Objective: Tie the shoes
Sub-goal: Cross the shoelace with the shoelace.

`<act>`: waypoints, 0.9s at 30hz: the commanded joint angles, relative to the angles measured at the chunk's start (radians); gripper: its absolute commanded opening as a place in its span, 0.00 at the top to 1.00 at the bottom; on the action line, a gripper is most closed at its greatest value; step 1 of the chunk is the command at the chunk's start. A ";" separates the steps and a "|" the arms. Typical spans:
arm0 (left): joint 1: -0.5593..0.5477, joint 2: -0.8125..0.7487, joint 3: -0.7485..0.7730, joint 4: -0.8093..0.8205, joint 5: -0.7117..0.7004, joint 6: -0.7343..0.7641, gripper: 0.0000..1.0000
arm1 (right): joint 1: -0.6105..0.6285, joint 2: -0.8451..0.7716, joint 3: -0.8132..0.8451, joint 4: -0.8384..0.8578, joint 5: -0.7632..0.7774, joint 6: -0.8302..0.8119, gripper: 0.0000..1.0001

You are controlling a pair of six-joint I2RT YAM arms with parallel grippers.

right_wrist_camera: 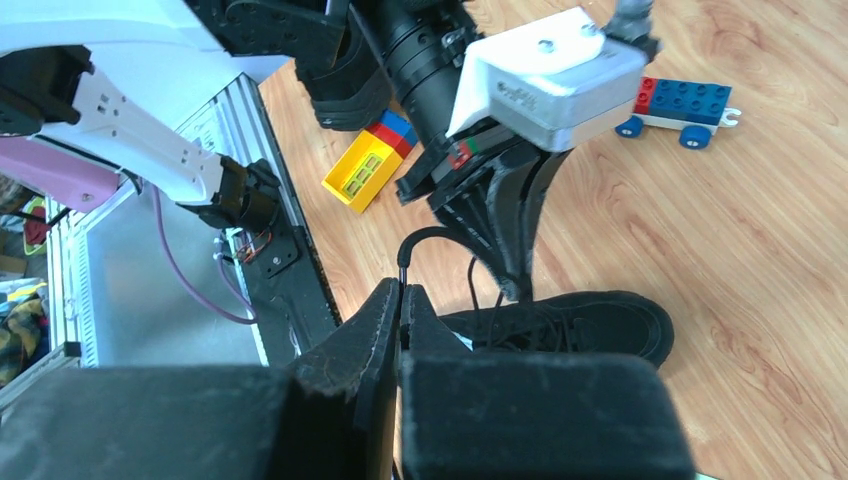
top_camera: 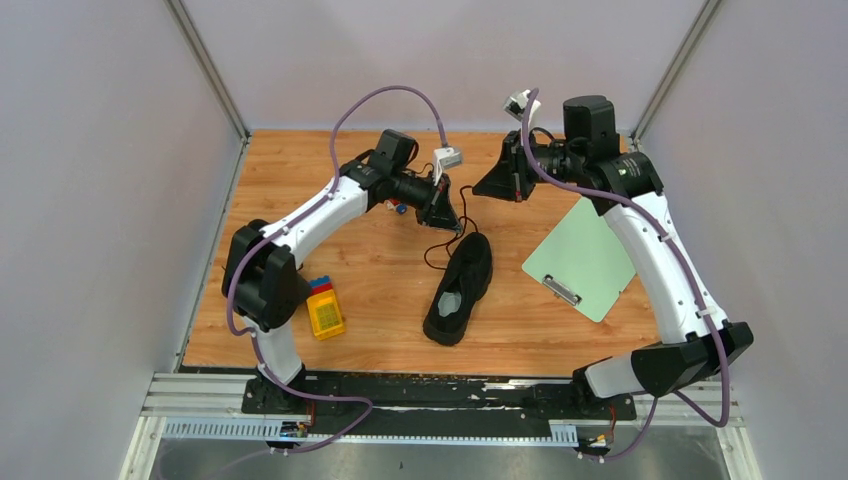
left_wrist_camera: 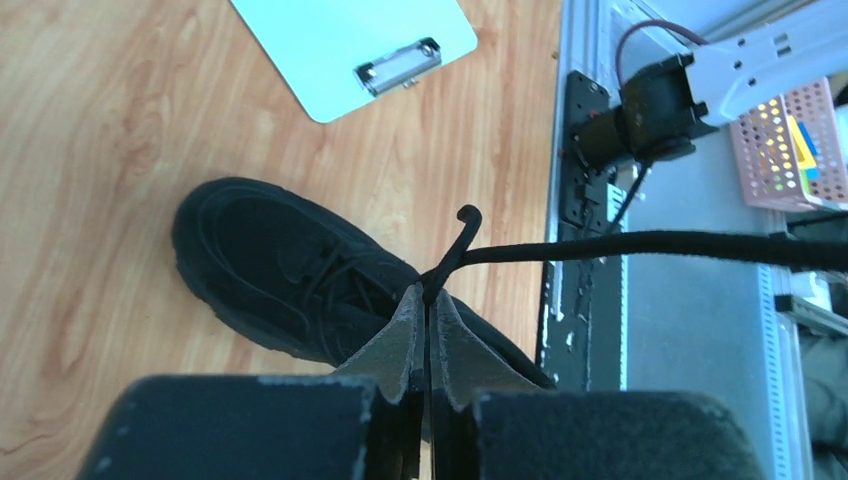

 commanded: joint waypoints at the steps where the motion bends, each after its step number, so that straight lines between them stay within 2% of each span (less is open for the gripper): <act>1: 0.002 -0.057 -0.036 0.019 0.108 0.066 1.00 | 0.002 0.004 0.049 0.063 0.047 0.024 1.00; 5: 0.002 -0.066 -0.068 0.037 0.142 0.076 0.96 | 0.001 0.009 0.030 0.073 0.073 0.024 1.00; 12: 0.002 -0.068 -0.097 0.119 0.121 0.017 0.77 | 0.000 0.007 -0.007 0.077 0.075 0.070 1.00; 19: -0.004 -0.055 -0.112 0.208 0.117 -0.053 0.70 | -0.001 0.008 -0.031 0.082 0.084 0.082 1.00; 27: -0.005 -0.047 -0.122 0.233 0.075 -0.068 0.64 | -0.030 0.024 -0.037 0.101 0.064 0.134 1.00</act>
